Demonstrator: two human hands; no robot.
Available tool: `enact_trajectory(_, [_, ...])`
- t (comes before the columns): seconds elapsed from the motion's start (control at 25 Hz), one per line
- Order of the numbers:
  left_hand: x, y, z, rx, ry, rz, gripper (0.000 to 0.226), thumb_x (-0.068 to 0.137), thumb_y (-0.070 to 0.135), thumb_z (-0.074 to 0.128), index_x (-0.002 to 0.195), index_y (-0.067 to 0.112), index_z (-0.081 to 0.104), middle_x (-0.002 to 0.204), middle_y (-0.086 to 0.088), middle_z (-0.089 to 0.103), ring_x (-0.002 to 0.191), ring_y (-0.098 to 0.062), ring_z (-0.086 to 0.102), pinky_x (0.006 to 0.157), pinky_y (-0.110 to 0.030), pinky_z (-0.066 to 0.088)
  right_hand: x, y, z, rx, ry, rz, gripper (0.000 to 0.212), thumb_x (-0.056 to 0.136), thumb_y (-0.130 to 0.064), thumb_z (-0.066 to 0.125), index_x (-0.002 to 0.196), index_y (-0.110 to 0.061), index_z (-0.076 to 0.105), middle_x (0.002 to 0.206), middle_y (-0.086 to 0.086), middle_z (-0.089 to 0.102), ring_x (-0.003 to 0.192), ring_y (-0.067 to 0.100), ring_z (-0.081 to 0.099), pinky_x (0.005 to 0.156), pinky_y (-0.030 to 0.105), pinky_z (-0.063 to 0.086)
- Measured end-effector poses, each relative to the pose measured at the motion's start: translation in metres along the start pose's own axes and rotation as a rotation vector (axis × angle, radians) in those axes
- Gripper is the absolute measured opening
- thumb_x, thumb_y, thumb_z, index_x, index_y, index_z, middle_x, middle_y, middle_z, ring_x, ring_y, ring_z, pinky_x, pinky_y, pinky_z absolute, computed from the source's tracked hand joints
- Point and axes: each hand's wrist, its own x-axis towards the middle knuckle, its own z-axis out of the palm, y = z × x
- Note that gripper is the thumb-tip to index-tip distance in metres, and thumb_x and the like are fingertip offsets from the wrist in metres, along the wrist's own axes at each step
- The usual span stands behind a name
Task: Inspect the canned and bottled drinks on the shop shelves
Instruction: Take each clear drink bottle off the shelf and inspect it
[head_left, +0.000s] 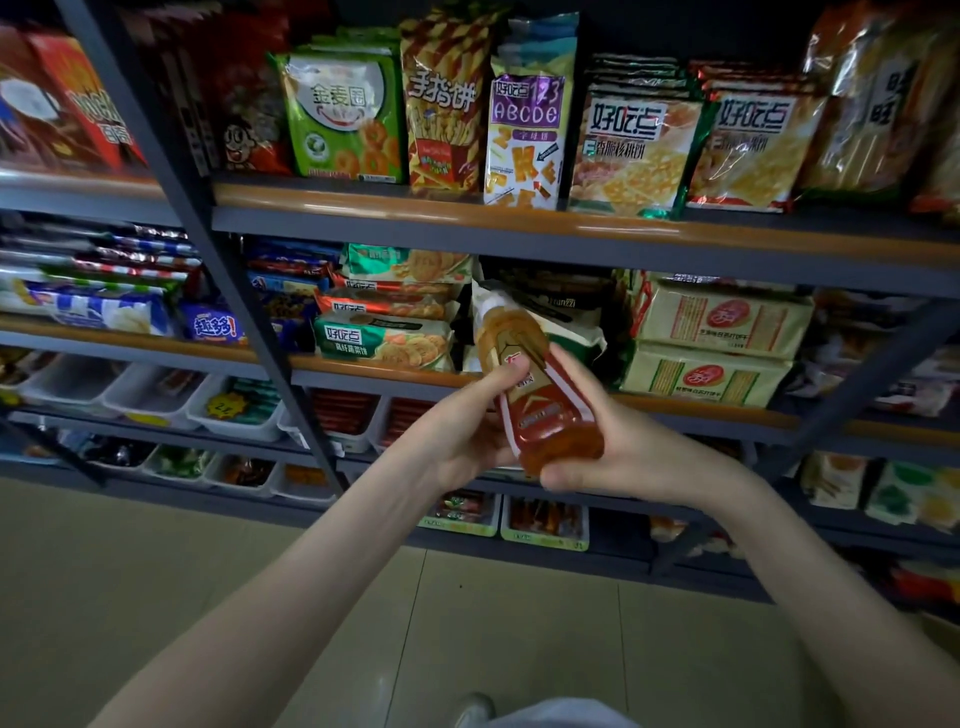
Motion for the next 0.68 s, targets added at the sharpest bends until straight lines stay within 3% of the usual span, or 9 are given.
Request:
enact_trajectory(0.16, [0.0, 0.0, 0.001, 0.013, 0.054, -0.066, 0.043, 0.086, 0.041, 0.065, 0.112, 0.008, 0.06, 0.107, -0.018, 0.07, 0.089, -0.03, 0.07, 0.061, -0.038, 0.061, 0.004, 0.01, 0.013, -0.107, 0.172, -0.03, 0.109, 0.073, -0.033, 0.082, 0.144, -0.055, 0.002, 0.148, -0.008, 0.036, 0.124, 0.009, 0.048, 0.101, 0.032, 0.046])
enact_trajectory(0.28, [0.002, 0.004, 0.001, 0.066, 0.054, -0.049, 0.044, 0.085, 0.042, 0.064, 0.114, 0.009, 0.06, 0.103, -0.015, 0.07, 0.089, -0.028, 0.07, 0.062, -0.035, 0.06, 0.006, 0.024, 0.008, -0.006, 0.108, -0.041, 0.108, 0.068, -0.044, 0.082, 0.144, -0.058, 0.007, 0.149, -0.011, 0.035, 0.127, 0.008, 0.047, 0.103, 0.034, 0.045])
enact_trajectory(0.36, [0.006, 0.007, -0.001, 0.145, 0.058, 0.0, 0.042, 0.086, 0.039, 0.065, 0.117, 0.012, 0.059, 0.1, -0.011, 0.072, 0.087, -0.026, 0.071, 0.065, -0.035, 0.06, 0.008, 0.027, 0.002, 0.384, 0.047, -0.017, 0.088, 0.066, -0.062, 0.073, 0.138, -0.061, 0.023, 0.146, -0.008, 0.04, 0.126, 0.012, 0.052, 0.101, 0.038, 0.047])
enact_trajectory(0.44, [0.01, 0.008, -0.002, 0.237, 0.06, 0.075, 0.043, 0.085, 0.03, 0.069, 0.123, 0.017, 0.055, 0.101, -0.008, 0.073, 0.086, -0.024, 0.072, 0.069, -0.037, 0.059, 0.019, 0.031, -0.005, 0.741, 0.112, 0.096, 0.062, 0.08, -0.068, 0.05, 0.137, -0.046, 0.038, 0.138, 0.005, 0.053, 0.12, 0.023, 0.058, 0.098, 0.048, 0.048])
enact_trajectory(0.48, [0.011, 0.008, -0.002, 0.284, 0.05, 0.113, 0.046, 0.083, 0.024, 0.071, 0.124, 0.019, 0.053, 0.104, -0.009, 0.073, 0.088, -0.025, 0.072, 0.072, -0.038, 0.059, 0.023, 0.029, -0.008, 0.788, 0.158, 0.133, 0.057, 0.087, -0.063, 0.042, 0.136, -0.033, 0.046, 0.131, 0.008, 0.06, 0.117, 0.026, 0.06, 0.098, 0.051, 0.047])
enact_trajectory(0.56, [0.013, 0.01, 0.001, 0.351, 0.023, 0.168, 0.05, 0.081, 0.017, 0.074, 0.126, 0.02, 0.051, 0.11, -0.012, 0.071, 0.094, -0.028, 0.071, 0.08, -0.042, 0.058, 0.031, 0.021, -0.012, 0.725, 0.218, 0.134, 0.046, 0.09, -0.052, 0.043, 0.121, -0.023, 0.06, 0.116, 0.007, 0.069, 0.112, 0.028, 0.063, 0.096, 0.05, 0.048])
enact_trajectory(0.68, [0.012, 0.02, 0.007, 0.367, -0.003, 0.219, 0.054, 0.078, 0.015, 0.075, 0.126, 0.021, 0.051, 0.111, -0.012, 0.071, 0.096, -0.029, 0.071, 0.084, -0.042, 0.058, 0.033, 0.01, -0.023, 0.683, 0.227, 0.106, 0.046, 0.084, -0.05, 0.05, 0.119, -0.022, 0.061, 0.112, 0.003, 0.071, 0.107, 0.022, 0.066, 0.094, 0.047, 0.05])
